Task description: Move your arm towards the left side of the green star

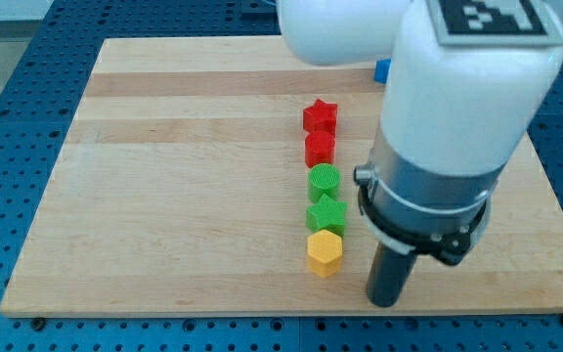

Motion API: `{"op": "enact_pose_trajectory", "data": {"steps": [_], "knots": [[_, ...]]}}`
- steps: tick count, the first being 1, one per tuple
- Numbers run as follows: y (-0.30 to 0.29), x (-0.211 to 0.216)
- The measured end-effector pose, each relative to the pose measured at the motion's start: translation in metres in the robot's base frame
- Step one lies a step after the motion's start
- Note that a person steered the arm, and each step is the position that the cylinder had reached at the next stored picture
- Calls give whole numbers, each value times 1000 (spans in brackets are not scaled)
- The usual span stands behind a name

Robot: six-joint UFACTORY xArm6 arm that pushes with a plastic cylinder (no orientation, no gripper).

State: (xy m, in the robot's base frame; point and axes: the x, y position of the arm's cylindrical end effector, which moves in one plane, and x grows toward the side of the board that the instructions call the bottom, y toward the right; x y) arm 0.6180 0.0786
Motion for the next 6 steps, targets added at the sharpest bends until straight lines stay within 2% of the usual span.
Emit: {"op": "enact_pose_trajectory", "data": {"steps": [2, 4, 6], "knots": [[-26, 1], [-88, 1], [-104, -43]]}}
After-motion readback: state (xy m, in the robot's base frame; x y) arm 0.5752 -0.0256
